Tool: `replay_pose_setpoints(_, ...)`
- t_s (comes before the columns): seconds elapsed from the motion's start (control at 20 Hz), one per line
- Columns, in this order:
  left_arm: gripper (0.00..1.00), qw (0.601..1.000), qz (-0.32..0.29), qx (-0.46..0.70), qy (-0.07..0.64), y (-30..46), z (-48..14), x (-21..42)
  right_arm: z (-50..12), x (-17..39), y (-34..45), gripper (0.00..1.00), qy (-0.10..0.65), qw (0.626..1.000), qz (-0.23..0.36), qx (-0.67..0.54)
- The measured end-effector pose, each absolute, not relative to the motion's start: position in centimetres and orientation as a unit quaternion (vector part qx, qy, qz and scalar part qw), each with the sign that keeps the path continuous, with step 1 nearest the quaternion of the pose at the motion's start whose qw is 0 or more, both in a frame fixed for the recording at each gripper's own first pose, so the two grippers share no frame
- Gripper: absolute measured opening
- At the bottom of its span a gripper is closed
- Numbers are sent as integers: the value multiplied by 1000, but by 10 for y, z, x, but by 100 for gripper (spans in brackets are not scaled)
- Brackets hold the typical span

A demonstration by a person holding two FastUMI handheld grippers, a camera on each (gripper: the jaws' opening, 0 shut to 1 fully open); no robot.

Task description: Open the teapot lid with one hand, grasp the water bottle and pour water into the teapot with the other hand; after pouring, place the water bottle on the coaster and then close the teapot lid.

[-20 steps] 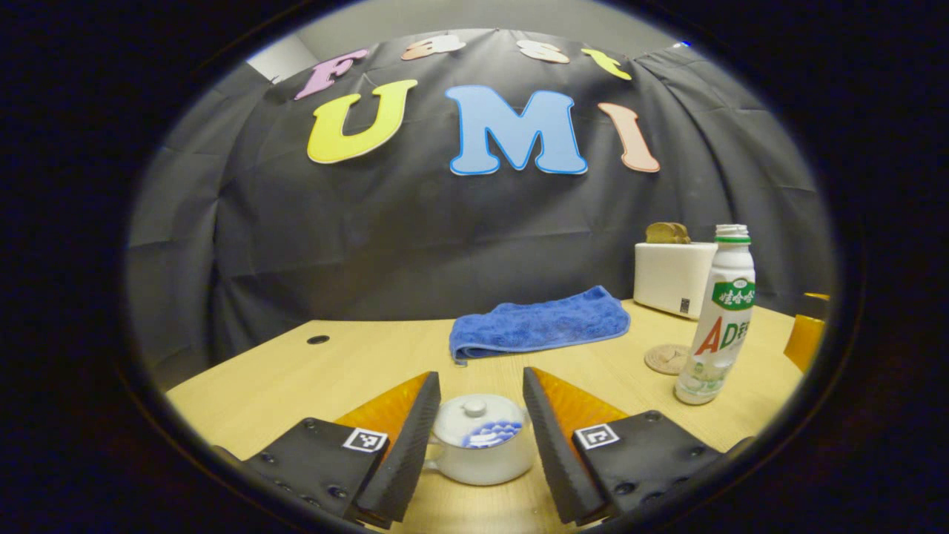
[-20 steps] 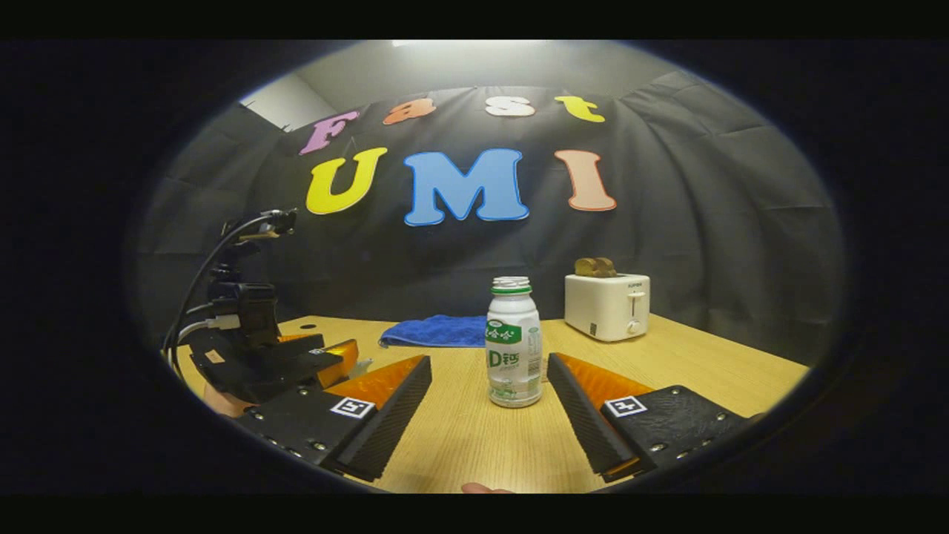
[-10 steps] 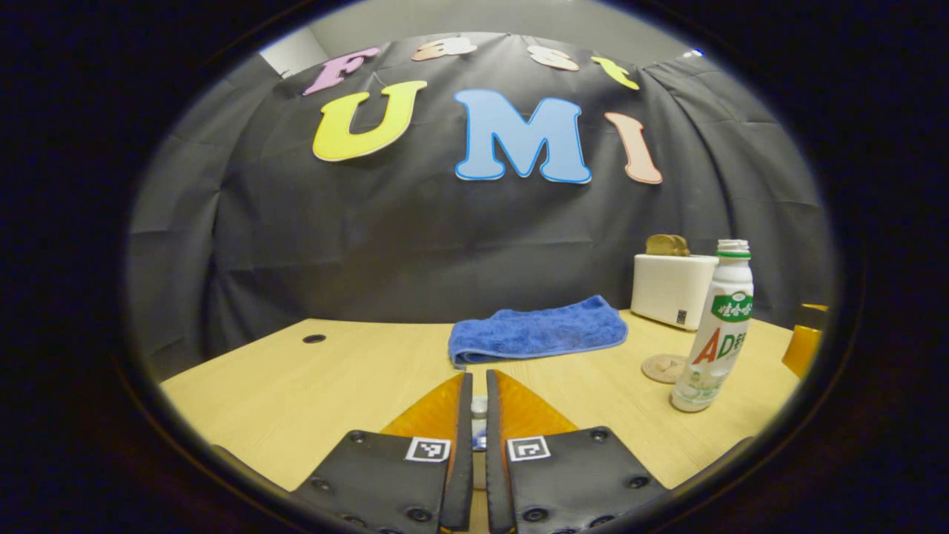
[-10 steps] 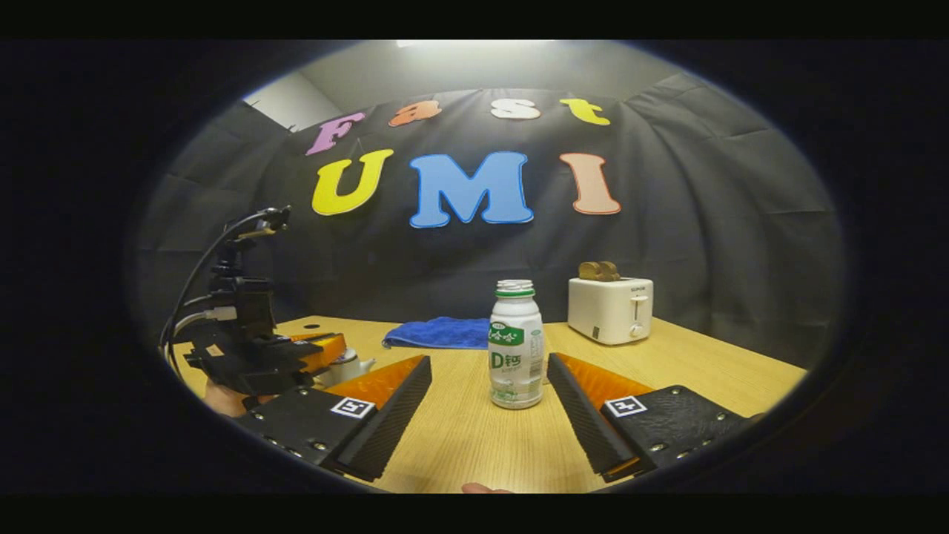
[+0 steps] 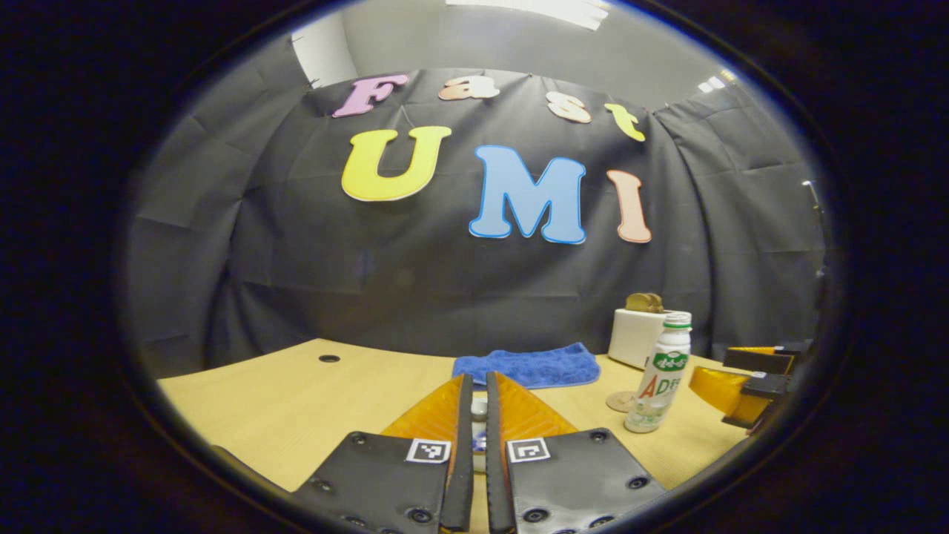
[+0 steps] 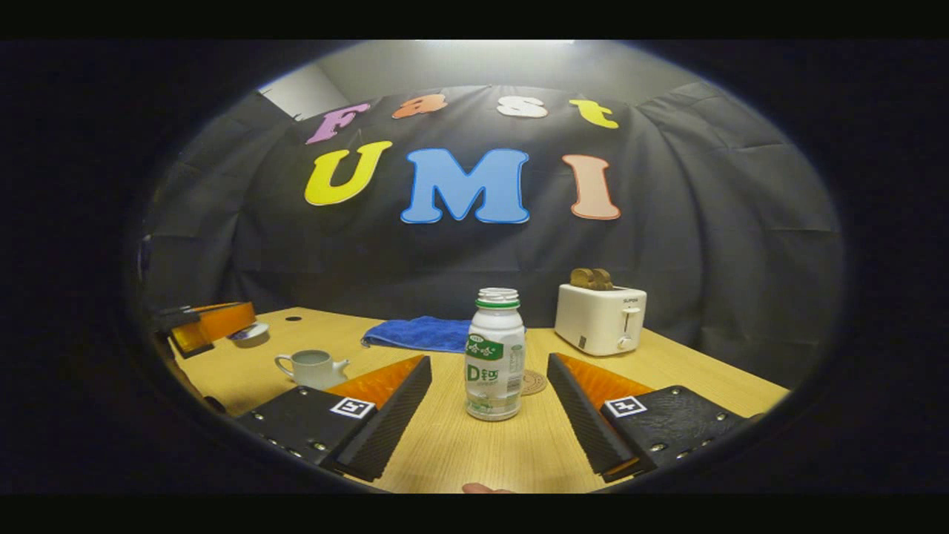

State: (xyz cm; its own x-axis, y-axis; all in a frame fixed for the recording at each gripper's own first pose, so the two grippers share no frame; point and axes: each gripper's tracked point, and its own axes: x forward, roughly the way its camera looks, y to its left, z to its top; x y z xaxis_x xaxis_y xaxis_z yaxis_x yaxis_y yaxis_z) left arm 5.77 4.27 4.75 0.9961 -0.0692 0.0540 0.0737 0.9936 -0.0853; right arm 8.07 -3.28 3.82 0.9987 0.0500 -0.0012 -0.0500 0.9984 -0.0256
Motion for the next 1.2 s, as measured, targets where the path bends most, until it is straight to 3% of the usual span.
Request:
replay_pose_setpoints(0.2,17,998,-51,-29,-25,41,42,20,15,108,-36,97,33,999,14,-21)
replay_pose_setpoints(0.4,10,997,-68,-34,-17,32,30,7,8,120,-32,97,42,999,15,-18)
replay_pose_setpoints(0.45,17,997,-69,-29,-19,32,32,5,12,124,-31,97,33,999,11,-30)
replay_pose_setpoints(0.5,14,997,-71,-27,-21,29,33,3,15,130,-31,97,27,999,10,-45)
replay_pose_setpoints(0.6,18,996,-80,-28,-20,24,31,-2,12,143,-32,97,29,997,7,-65)
replay_pose_setpoints(0.85,14,995,-90,-13,-31,19,34,-6,-20,169,-35,97,87,995,6,-42)
replay_pose_setpoints(0.95,18,994,-98,-16,-36,14,38,-8,-13,172,-38,97,77,997,5,-12)
replay_pose_setpoints(1.0,18,994,-98,-14,-37,14,39,-8,-16,181,-42,70,74,997,-1,-1)
replay_pose_setpoints(1.05,14,995,-97,-12,-36,14,38,-9,-14,175,-42,91,76,997,3,-1)
replay_pose_setpoints(1.1,17,995,-98,-13,-35,14,36,-9,-12,176,-41,74,77,997,8,-10)
replay_pose_setpoints(1.15,14,994,-100,-15,-33,12,34,-8,-11,174,-40,72,76,997,8,-21)
replay_pose_setpoints(1.2,18,994,-103,-18,-30,11,33,-9,-9,172,-38,72,74,997,13,-28)
